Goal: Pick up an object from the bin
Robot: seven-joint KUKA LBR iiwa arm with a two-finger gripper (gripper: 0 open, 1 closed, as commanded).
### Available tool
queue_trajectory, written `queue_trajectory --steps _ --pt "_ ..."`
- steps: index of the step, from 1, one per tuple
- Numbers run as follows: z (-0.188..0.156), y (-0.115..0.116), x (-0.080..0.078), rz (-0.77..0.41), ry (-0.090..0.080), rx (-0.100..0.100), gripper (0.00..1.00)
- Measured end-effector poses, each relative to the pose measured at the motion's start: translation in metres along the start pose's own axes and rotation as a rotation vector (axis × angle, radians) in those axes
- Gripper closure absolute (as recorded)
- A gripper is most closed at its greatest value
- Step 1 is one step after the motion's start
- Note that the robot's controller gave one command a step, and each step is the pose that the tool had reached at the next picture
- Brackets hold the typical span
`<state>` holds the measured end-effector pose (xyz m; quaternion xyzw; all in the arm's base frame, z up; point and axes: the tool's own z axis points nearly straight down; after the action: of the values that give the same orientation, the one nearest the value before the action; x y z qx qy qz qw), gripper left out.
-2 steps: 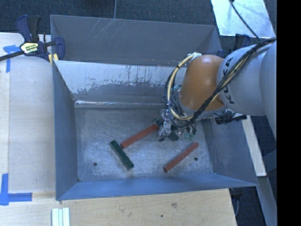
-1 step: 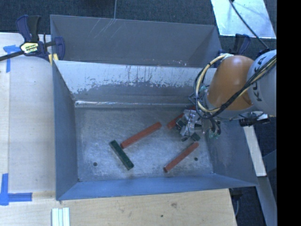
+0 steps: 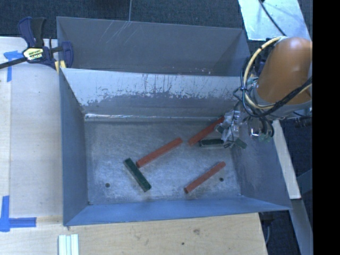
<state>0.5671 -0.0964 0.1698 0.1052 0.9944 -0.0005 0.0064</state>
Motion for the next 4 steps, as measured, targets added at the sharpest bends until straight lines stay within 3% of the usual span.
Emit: queue_trajectory --steps 1,2,3,4 --pt "0.005 0.000 0.002 0.000 0.009 0.000 0.00" --pt "0.103 0.044 -0.002 0.008 0.018 0.000 0.00" --pt "0.095 0.044 -0.006 0.008 0.006 -0.001 1.00" --pt "-0.055 0.094 0.014 -0.036 0.001 -0.003 1.00"
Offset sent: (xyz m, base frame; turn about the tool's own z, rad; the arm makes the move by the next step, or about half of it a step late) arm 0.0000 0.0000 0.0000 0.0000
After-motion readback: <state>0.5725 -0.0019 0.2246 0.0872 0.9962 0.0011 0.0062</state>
